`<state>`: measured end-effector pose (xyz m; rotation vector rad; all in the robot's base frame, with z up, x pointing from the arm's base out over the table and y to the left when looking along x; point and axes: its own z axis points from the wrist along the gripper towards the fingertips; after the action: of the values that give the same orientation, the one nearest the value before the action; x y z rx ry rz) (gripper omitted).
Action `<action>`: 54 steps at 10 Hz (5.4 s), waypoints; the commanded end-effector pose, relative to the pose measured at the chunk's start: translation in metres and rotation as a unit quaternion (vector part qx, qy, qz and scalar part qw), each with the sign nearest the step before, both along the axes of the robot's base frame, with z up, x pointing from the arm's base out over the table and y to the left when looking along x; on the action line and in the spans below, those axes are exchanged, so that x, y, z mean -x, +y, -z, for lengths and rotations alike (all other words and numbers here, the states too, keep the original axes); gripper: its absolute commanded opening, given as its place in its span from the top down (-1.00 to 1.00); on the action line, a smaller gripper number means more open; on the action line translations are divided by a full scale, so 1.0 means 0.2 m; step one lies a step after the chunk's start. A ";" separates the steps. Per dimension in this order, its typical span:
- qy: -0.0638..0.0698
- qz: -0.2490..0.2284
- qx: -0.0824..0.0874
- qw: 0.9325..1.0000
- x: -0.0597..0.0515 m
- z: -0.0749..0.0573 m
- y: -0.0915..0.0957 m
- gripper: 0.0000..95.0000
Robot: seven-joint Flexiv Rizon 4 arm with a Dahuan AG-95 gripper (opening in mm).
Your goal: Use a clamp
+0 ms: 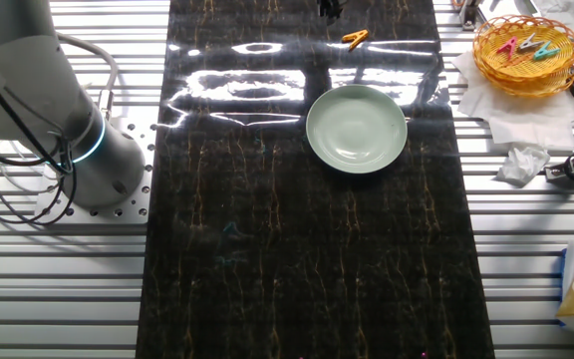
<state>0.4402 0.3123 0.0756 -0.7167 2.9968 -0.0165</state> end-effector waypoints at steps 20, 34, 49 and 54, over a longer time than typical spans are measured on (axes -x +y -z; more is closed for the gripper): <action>-0.109 -0.049 -0.044 0.992 0.02 0.16 -0.02 -0.20; -0.071 0.021 -0.011 0.997 -0.04 0.19 -0.01 0.20; 0.085 -0.010 0.070 0.994 -0.25 0.21 0.03 0.20; 0.103 -0.036 0.106 0.988 -0.25 0.24 0.03 -0.20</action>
<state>0.4908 0.3203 0.0265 -0.8986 3.1950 -0.2803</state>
